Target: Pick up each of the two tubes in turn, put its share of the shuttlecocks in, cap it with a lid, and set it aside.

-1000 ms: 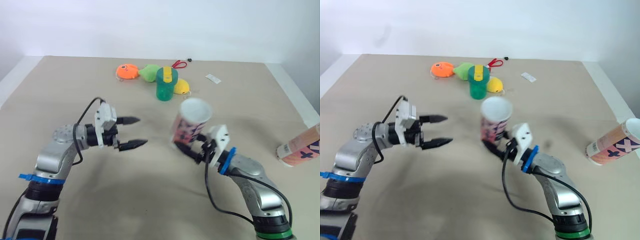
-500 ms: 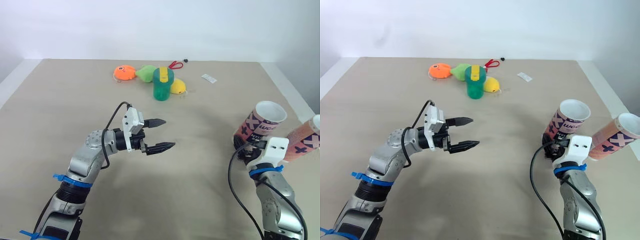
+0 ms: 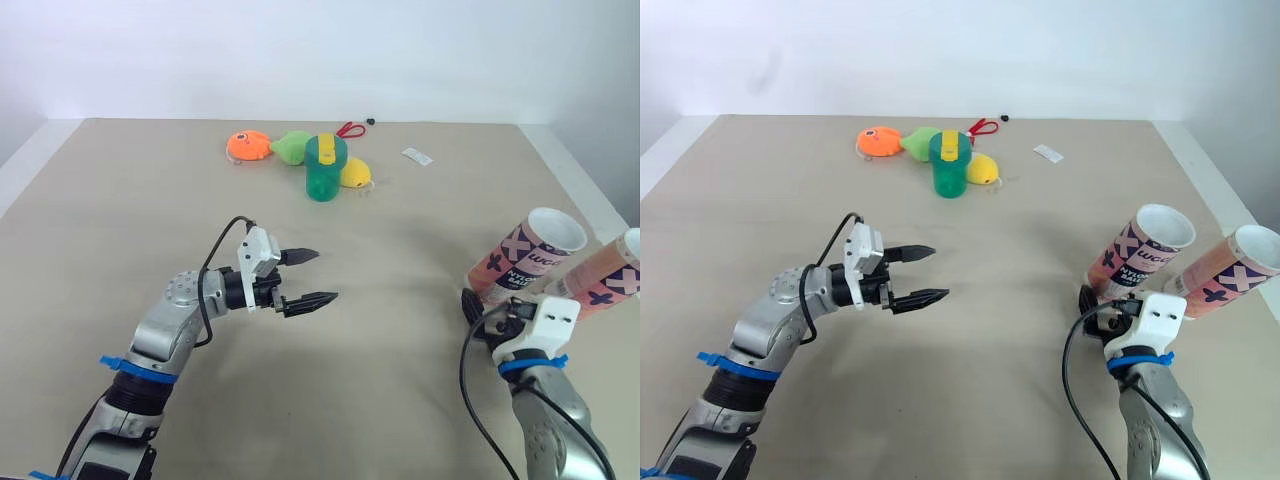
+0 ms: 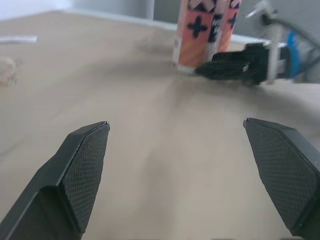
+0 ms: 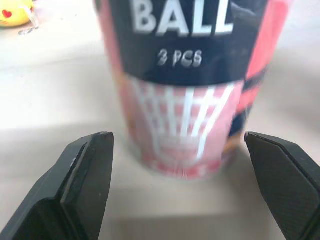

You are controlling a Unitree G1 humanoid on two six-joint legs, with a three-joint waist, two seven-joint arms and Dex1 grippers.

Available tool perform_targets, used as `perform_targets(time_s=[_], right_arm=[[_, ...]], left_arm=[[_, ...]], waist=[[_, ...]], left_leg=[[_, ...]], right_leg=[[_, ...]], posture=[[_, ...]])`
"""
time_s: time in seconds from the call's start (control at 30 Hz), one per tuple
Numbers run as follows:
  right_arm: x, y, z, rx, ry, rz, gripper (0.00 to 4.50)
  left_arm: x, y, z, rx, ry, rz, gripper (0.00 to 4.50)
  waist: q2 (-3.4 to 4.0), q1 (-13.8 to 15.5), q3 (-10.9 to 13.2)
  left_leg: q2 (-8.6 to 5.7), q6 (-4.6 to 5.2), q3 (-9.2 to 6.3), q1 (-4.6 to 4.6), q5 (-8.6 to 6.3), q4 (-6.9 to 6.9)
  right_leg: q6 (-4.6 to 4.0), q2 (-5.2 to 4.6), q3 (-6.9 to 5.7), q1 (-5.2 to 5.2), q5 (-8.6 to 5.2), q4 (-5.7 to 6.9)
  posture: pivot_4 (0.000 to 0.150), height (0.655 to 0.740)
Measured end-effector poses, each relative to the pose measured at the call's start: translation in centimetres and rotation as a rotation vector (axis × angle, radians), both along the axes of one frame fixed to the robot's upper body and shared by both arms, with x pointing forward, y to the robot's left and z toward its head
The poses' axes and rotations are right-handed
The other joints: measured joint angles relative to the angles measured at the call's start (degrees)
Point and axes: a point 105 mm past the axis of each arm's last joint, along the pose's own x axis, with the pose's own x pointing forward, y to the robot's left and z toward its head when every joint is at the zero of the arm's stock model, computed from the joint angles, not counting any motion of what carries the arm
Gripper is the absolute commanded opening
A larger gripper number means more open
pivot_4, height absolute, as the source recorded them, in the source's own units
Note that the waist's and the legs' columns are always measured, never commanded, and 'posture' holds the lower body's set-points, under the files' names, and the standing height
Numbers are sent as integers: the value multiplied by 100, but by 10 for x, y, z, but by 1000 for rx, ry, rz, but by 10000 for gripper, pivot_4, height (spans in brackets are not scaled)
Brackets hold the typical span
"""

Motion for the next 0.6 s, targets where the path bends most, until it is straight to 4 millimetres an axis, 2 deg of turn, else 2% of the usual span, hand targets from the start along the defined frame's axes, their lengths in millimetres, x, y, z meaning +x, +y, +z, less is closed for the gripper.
perform_targets(time_s=[0.1, 0.2, 0.23, 0.33, 0.43, 0.5, 0.6], right_arm=[[-18, 12, 6, -25, 16, 129, 44482], [-20, 31, 13, -69, 19, 296, 44482], [-18, 49, 16, -80, 21, 425, 44482], [-9, 84, 25, -109, -1, 625, 44482], [10, 121, 49, -138, -90, 797, 44482], [17, 130, 52, -141, -101, 842, 44482], [25, 135, 44, -124, -70, 876, 44482]], left_arm=[[5, 28, -7, 14, 6, 135, 45000], [6, 46, -14, 33, -8, 233, 45000], [4, 55, -21, 42, -4, 284, 45000], [-2, 68, -30, 61, 7, 357, 45000], [-12, 80, -33, 73, -10, 431, 45000], [-15, 83, -34, 76, -15, 454, 45000], [-15, 87, -30, 84, -42, 497, 45000]], waist=[[3, -11, -2], [-1, -24, -5], [-3, -23, -6], [-13, -33, -5], [-30, 5, -13], [-38, 38, -18], [-42, 60, -19]], left_leg=[[5, 1, -1, 10, 0, -2], [7, 4, 11, 23, 3, 2], [11, 9, 17, 26, 9, 3], [23, 12, 25, 29, 24, 4], [26, 24, 31, 28, 49, 4], [25, 16, 28, 23, 57, 4], [21, 15, 33, 13, 58, 4]], right_leg=[[1, 3, 17, 0, 2, 0], [19, 8, 37, 3, 9, -4], [30, 12, 45, 5, 13, -6], [36, 23, 54, 0, 29, -8], [29, 33, 45, 0, 54, -8], [29, 33, 42, 0, 55, -8], [36, 29, 49, -3, 59, -14]], posture=[[1500, 7400], [1500, 7400], [1500, 7400], [1500, 7400], [1500, 7400], [1500, 7400], [1500, 7400]])
